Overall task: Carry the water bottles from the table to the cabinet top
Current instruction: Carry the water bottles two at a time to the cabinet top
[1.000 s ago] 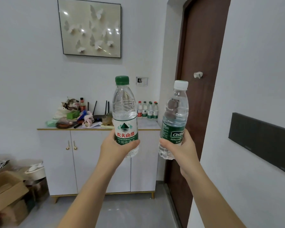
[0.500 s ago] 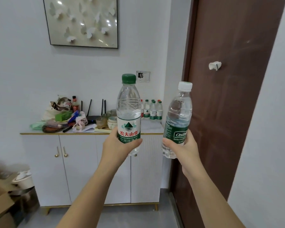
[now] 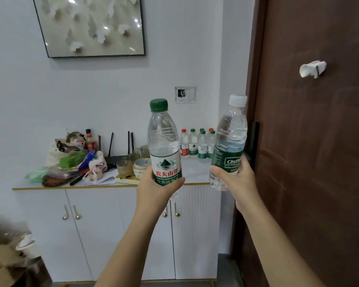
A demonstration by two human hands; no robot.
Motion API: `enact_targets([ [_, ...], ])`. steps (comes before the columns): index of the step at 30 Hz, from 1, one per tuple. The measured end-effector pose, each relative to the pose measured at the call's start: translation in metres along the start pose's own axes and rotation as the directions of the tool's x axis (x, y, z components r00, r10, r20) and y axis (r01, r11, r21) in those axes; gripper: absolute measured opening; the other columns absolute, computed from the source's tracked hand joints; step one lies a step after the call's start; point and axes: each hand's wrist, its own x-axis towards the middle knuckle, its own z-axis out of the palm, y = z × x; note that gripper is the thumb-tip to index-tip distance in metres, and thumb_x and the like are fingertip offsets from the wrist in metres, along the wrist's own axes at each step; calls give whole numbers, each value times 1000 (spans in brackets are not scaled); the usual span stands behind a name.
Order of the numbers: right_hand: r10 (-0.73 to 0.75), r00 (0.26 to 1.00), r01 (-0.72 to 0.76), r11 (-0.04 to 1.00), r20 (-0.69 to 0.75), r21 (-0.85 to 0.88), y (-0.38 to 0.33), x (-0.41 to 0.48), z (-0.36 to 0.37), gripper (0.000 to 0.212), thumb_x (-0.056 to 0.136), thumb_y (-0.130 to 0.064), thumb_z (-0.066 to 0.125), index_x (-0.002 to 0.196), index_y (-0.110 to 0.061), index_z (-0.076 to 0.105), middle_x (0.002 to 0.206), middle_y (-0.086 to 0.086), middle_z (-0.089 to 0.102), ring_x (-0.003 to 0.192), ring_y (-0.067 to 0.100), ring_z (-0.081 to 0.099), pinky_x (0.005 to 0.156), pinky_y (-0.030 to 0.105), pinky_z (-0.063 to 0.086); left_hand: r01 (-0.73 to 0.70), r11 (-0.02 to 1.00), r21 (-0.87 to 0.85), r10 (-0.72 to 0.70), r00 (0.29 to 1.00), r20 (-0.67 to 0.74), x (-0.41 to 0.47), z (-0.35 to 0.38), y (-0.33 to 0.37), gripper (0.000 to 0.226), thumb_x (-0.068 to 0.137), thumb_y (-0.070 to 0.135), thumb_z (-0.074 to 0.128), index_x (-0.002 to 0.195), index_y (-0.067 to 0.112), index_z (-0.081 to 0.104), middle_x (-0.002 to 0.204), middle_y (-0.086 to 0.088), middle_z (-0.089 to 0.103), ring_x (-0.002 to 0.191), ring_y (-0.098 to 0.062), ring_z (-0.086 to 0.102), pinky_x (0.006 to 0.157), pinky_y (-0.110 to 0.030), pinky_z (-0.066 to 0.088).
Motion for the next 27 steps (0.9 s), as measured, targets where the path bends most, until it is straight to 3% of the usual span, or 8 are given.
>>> enact_targets([
  [5, 14, 1000, -14, 1000, -14, -13, 29, 39, 10, 54, 71, -6, 84, 103, -41, 58, 99, -13, 71, 94, 5, 68, 82, 30, 56, 11, 1000, 8, -12, 1000, 29, 50, 24, -24, 45, 67, 17, 86, 103, 26, 61, 93, 13, 68, 88, -4, 65, 68, -21, 51],
  [8, 26, 999, -27, 999, -26, -25, 50, 63, 22, 55, 71, -7, 84, 105, -42, 57, 99, -16, 70, 92, 0, 67, 77, 23, 53, 17, 1000, 11, -17, 999, 44, 85, 36, -47, 47, 66, 19, 86, 105, 24, 60, 95, 11, 69, 89, -7, 66, 72, -25, 53],
  [12, 25, 998, -28, 999, -61, -45, 83, 109, 44, 55, 70, -5, 84, 107, -37, 59, 99, -13, 71, 92, 1, 68, 81, 27, 55, 20, 999, 41, -22, 999, 43, 146, 49, -81, 46, 64, 23, 87, 100, 29, 59, 92, 12, 69, 89, -9, 66, 78, -35, 56],
  [18, 15, 996, -24, 994, -90, -106, 129, 188, 89, 57, 70, -6, 85, 117, -26, 58, 103, -10, 70, 95, 7, 68, 82, 28, 55, 9, 999, 40, -12, 997, 76, 253, 64, -129, 50, 65, 22, 87, 106, 23, 59, 96, 8, 69, 91, -13, 66, 78, -34, 56],
  [23, 46, 993, -59, 989, -105, -132, 163, 248, 119, 47, 73, -5, 83, 99, -33, 56, 91, -12, 69, 76, -1, 66, 60, 14, 54, 19, 998, 57, -25, 994, 108, 330, 83, -165, 53, 62, 27, 87, 108, 23, 61, 97, 7, 71, 90, -13, 67, 80, -42, 57],
  [27, 93, 987, -114, 980, -131, -166, 198, 275, 131, 54, 71, -8, 85, 109, -32, 56, 101, -11, 70, 92, 6, 68, 76, 22, 53, 76, 995, 59, -84, 984, 156, 360, 101, -194, 52, 64, 24, 87, 108, 23, 60, 96, 7, 70, 87, -8, 66, 75, -36, 57],
])
